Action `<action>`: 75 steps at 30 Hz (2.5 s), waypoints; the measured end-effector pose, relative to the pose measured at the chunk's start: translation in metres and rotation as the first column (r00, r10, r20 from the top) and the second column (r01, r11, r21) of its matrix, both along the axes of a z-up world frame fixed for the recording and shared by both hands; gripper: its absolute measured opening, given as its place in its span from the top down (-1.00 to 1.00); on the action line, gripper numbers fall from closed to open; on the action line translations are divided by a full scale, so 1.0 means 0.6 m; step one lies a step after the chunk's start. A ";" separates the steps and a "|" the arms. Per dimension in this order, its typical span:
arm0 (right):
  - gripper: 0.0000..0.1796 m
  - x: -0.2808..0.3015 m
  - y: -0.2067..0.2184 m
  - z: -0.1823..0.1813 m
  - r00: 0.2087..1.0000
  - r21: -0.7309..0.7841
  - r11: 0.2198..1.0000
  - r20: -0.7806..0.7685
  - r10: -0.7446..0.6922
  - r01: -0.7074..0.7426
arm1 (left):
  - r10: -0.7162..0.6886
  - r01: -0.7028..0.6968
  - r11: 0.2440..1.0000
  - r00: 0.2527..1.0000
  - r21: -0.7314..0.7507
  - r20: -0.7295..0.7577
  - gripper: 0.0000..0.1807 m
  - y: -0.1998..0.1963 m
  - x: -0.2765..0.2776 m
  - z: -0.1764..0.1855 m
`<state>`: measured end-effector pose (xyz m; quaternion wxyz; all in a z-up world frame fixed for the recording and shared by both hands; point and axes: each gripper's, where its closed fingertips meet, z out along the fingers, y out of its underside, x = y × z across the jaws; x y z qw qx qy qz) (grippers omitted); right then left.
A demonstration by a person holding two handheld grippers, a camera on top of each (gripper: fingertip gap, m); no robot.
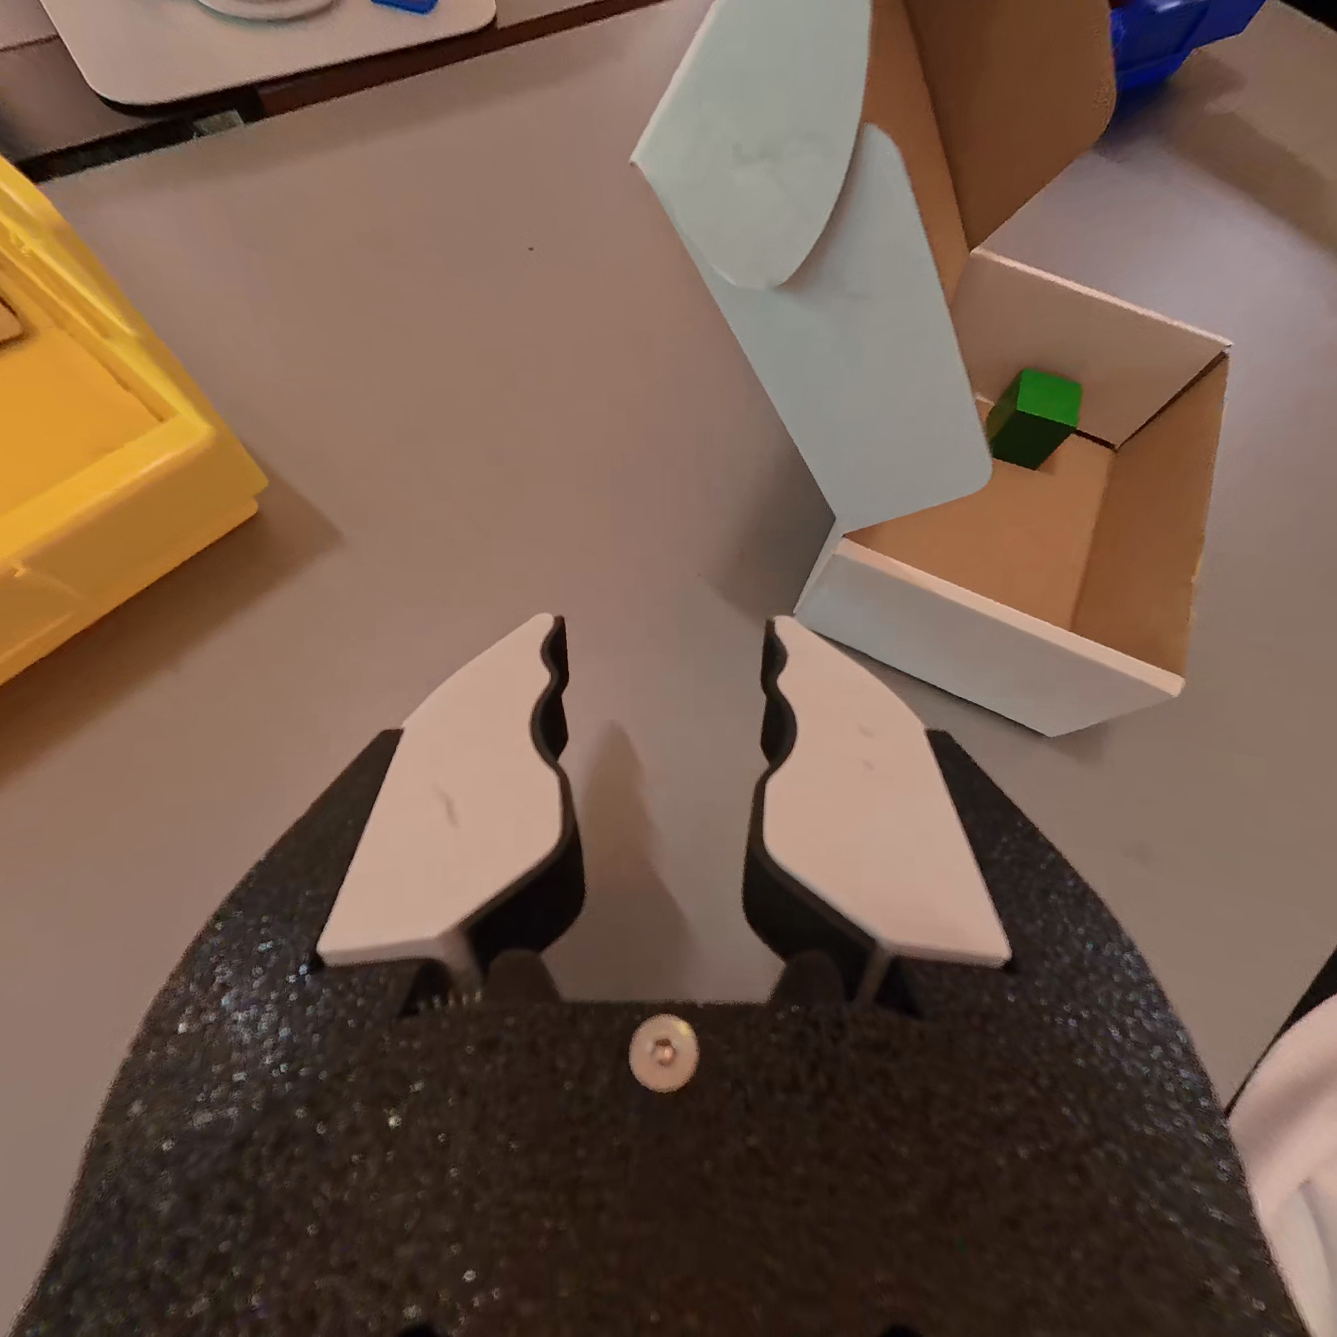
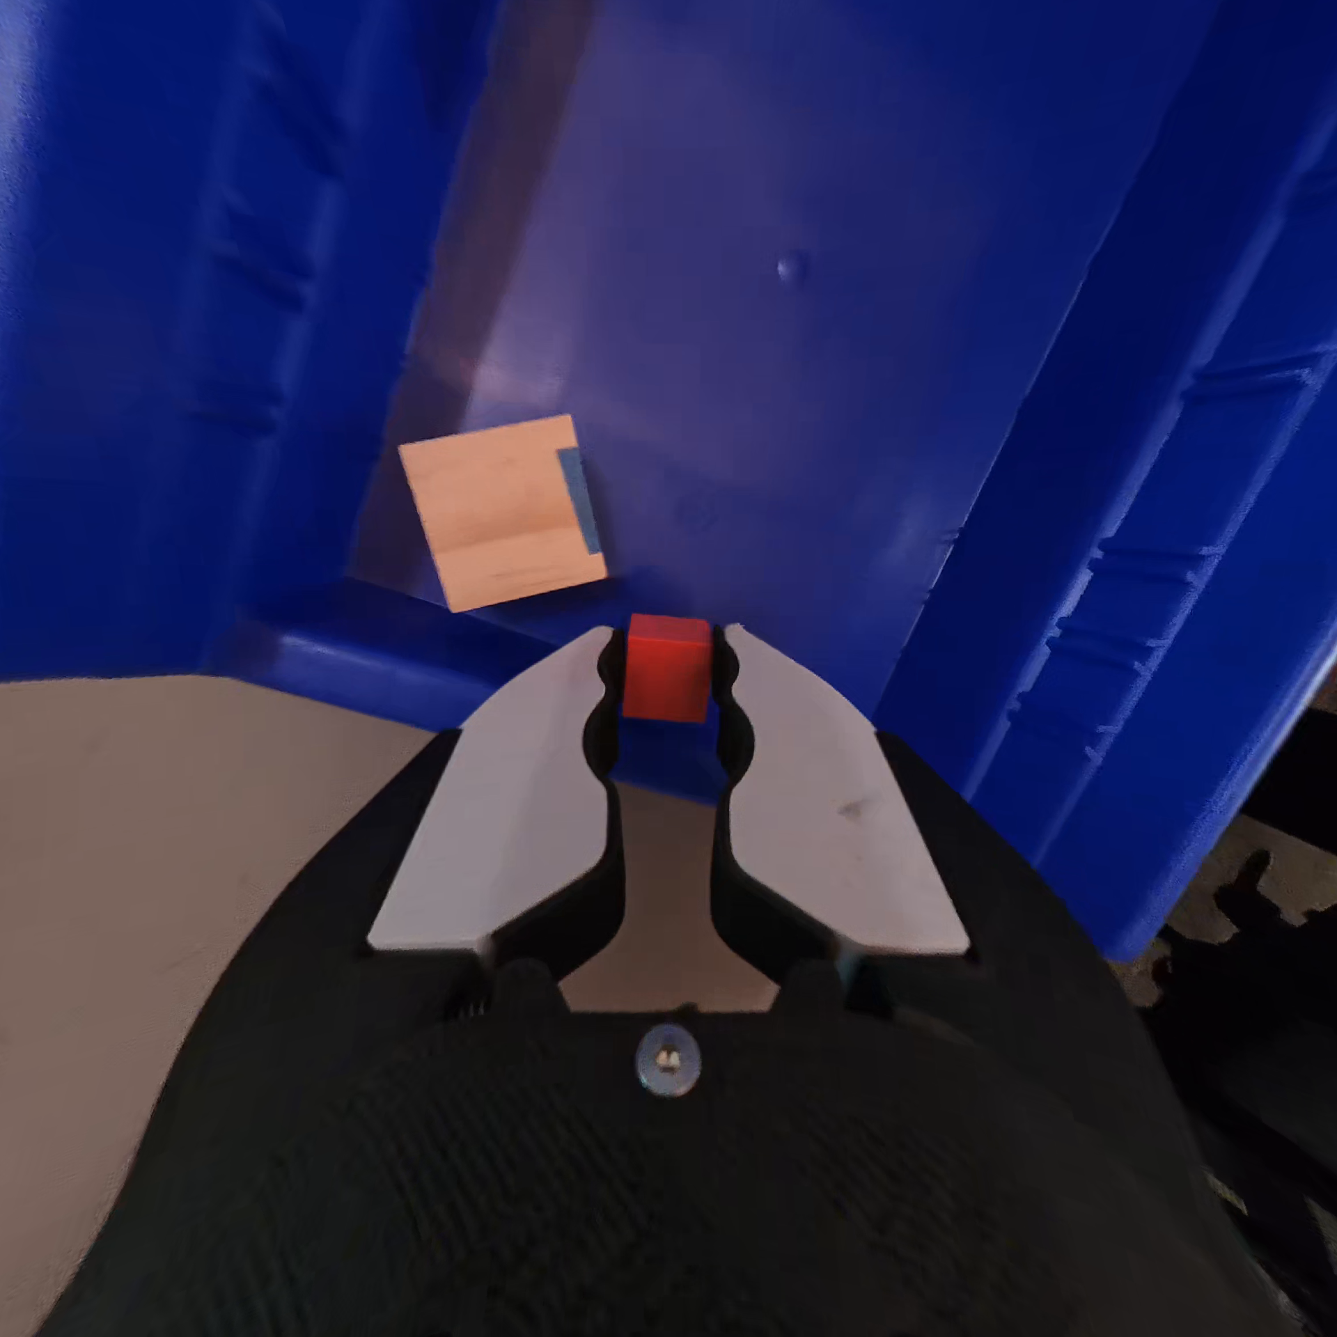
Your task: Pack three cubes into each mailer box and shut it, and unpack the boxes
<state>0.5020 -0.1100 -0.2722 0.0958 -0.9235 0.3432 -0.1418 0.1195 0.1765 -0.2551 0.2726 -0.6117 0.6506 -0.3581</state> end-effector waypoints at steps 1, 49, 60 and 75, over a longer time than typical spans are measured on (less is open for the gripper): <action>0.74 0.000 0.000 -0.007 1.000 0.009 1.000 -0.011 -0.004 0.004 | -0.002 0.002 1.000 1.000 -0.005 -0.008 0.44 -0.001 0.001 -0.005; 0.69 -0.448 0.190 0.136 0.069 -0.139 0.050 -0.135 0.988 -0.989 | -0.044 0.044 0.999 0.999 -0.026 -0.022 0.47 -0.017 0.001 -0.016; 0.69 -0.006 -0.029 0.102 0.926 -0.313 0.887 0.056 0.374 -0.340 | -0.060 0.060 0.998 0.997 -0.006 -0.046 0.47 -0.028 0.004 -0.028; 0.47 0.027 -0.065 0.029 0.960 -0.231 0.945 0.100 0.262 -0.234 | -0.065 0.063 0.998 0.992 -0.018 -0.105 0.48 -0.032 0.006 -0.064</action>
